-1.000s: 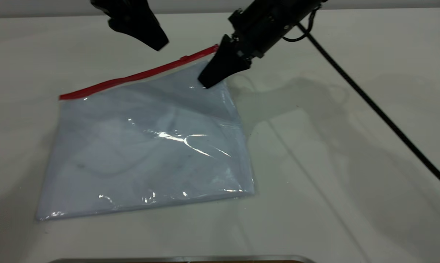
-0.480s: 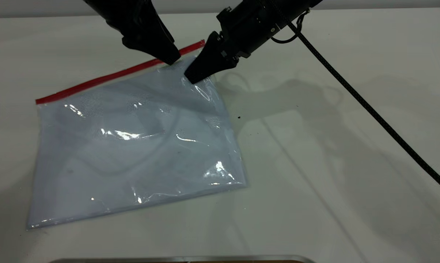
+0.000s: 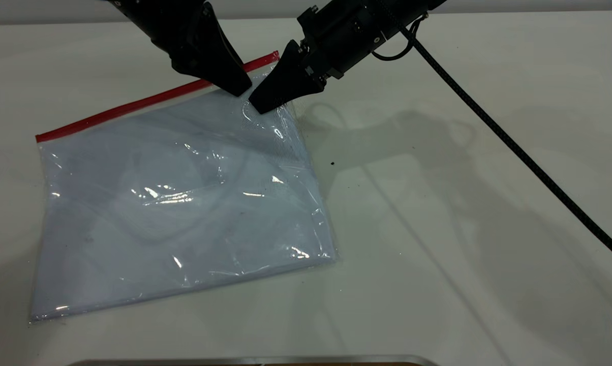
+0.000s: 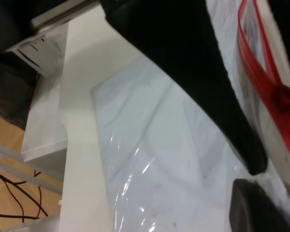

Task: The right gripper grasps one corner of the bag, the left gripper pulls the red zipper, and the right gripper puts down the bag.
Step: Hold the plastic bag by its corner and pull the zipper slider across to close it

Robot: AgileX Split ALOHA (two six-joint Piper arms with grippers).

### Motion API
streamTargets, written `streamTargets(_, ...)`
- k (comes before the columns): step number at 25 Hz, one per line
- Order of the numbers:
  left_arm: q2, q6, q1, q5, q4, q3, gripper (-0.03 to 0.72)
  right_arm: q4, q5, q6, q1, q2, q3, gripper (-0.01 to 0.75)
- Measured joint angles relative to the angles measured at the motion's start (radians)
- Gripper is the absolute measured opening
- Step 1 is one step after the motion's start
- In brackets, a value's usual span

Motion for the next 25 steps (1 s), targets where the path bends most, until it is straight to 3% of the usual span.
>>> streamTargets(6,0.001,0.019,0.000,0.013,-0.005,0.000,0.132,0.002,-0.008,0.000,0.000,0.000,0.000,0.033)
streamTargets(10,0.001,0.020,-0.001,0.017,-0.007,0.000,0.055,-0.005,-0.013,0.000,-0.003,0.000,0.000,0.033)
streamTargets(17,0.001,0.022,-0.004,-0.001,-0.041,-0.001,0.040,0.003,0.014,0.022,-0.045,0.000,0.000,0.033)
streamTargets(25,0.001,0.022,-0.005,-0.037,-0.052,-0.009,0.040,0.015,0.077,0.062,-0.159,0.000,0.000,0.033)
